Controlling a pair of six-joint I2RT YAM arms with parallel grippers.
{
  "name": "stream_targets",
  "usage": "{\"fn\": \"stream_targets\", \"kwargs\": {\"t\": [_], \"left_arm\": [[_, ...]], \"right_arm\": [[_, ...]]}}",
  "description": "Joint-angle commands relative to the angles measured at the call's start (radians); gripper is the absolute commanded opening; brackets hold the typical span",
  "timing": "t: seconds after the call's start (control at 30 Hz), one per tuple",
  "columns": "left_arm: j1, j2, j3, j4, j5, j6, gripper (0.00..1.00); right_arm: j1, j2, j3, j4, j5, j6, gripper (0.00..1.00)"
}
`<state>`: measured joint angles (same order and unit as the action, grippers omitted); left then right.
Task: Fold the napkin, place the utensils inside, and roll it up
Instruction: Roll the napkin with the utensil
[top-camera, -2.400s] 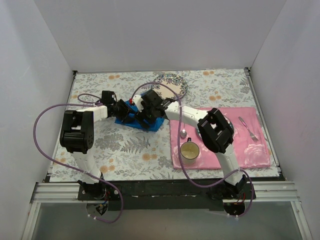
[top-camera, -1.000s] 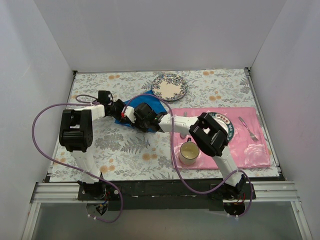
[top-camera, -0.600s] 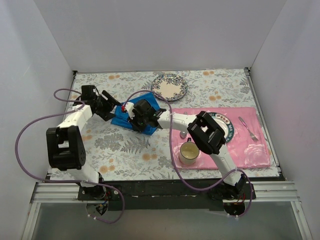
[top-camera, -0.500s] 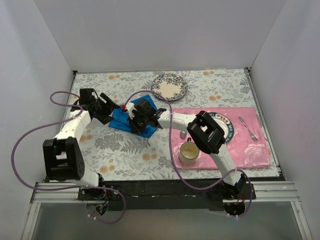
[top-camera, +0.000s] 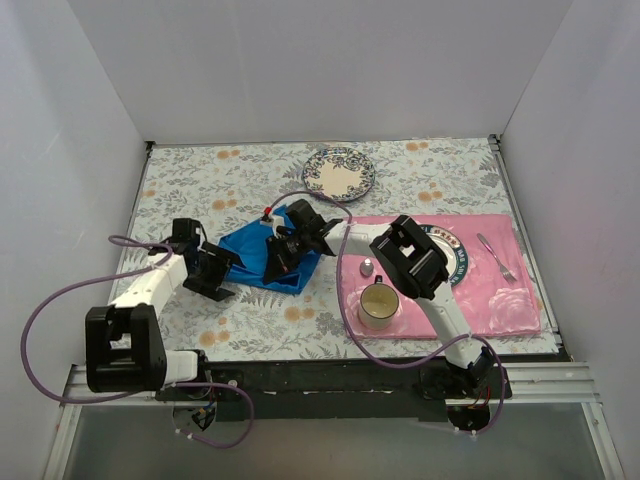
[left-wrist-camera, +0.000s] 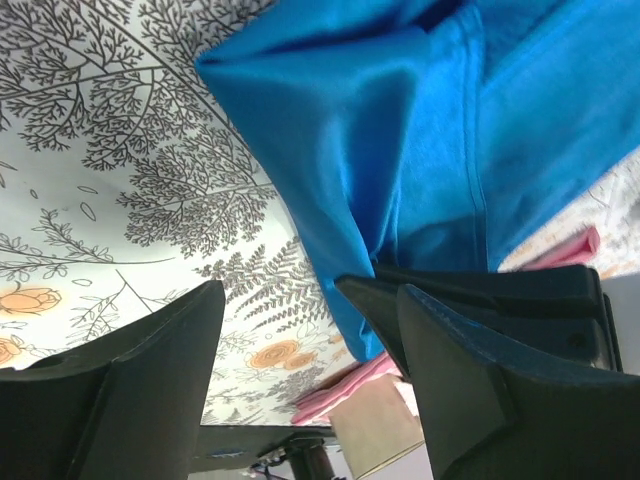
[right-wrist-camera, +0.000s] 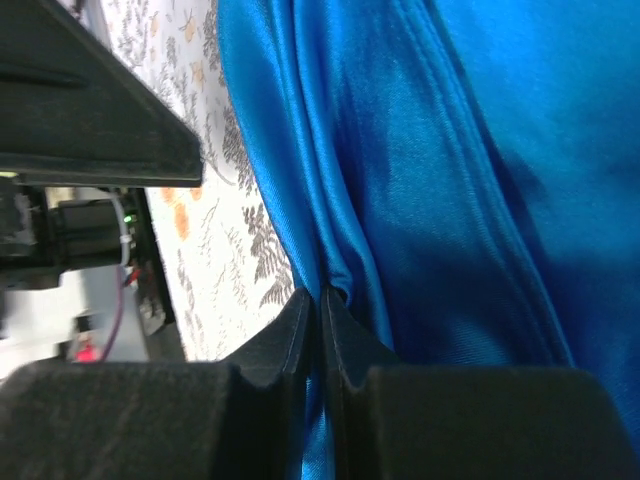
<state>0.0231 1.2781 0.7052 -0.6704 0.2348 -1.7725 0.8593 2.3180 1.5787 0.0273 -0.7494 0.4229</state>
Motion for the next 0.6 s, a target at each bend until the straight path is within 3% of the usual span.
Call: {"fn": "stream_targets", "kwargs": {"t": [0.0, 0.33, 0.43, 0.57], "left_arm": [[-0.055, 0.062, 0.043, -0.040, 0.000, -0.120, 0.69], [-0.136, 0.216, 0.086, -0.026, -0.129, -0.199, 0.62], [-0.149, 0.242, 0.057, -0.026, -0.175, -0.223, 0.54], [-0.164, 0.260, 0.014, 0.009, -0.209, -0.228, 0.33]], "right_arm": [[-0.011, 0.047, -0.043, 0.016, -0.083, 0.115, 0.01], [-0.016, 0.029, -0.108, 0.167, -0.099, 0.266, 0.01], [-0.017, 0.017, -0.117, 0.184, -0.085, 0.283, 0.01], [-0.016, 0.007, -0.137, 0.218, -0.082, 0.318, 0.01]]}}
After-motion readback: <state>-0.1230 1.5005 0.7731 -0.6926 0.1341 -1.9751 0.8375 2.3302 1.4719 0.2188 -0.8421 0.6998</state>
